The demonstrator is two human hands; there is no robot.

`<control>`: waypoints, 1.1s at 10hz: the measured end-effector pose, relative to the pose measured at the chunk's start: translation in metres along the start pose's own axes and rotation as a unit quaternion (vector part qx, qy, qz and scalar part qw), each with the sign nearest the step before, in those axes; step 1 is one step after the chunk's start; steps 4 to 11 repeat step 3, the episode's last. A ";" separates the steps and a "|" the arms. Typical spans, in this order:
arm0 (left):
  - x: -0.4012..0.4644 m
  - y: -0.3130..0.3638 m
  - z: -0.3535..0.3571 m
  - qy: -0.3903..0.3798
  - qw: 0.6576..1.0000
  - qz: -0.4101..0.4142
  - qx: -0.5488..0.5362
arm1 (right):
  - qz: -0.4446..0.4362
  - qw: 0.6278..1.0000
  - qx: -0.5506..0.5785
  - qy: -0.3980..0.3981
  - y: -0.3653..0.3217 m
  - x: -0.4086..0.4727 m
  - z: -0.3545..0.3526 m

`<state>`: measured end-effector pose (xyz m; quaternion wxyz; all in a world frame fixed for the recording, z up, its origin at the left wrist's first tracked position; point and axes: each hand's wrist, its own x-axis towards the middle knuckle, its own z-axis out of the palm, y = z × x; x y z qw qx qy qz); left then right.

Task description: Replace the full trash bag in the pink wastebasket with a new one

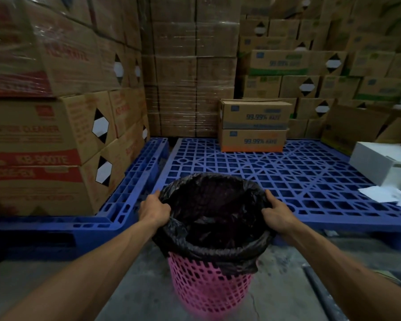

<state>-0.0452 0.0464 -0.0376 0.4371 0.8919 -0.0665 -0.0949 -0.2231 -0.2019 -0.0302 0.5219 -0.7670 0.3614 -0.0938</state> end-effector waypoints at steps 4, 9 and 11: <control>-0.021 0.024 -0.018 0.032 0.998 -0.033 -0.038 | -0.018 0.999 -0.018 -0.023 -0.027 -0.018 -0.024; -0.021 0.024 -0.018 0.032 0.998 -0.033 -0.038 | -0.018 0.999 -0.018 -0.023 -0.027 -0.018 -0.024; -0.021 0.024 -0.018 0.032 0.998 -0.033 -0.038 | -0.018 0.999 -0.018 -0.023 -0.027 -0.018 -0.024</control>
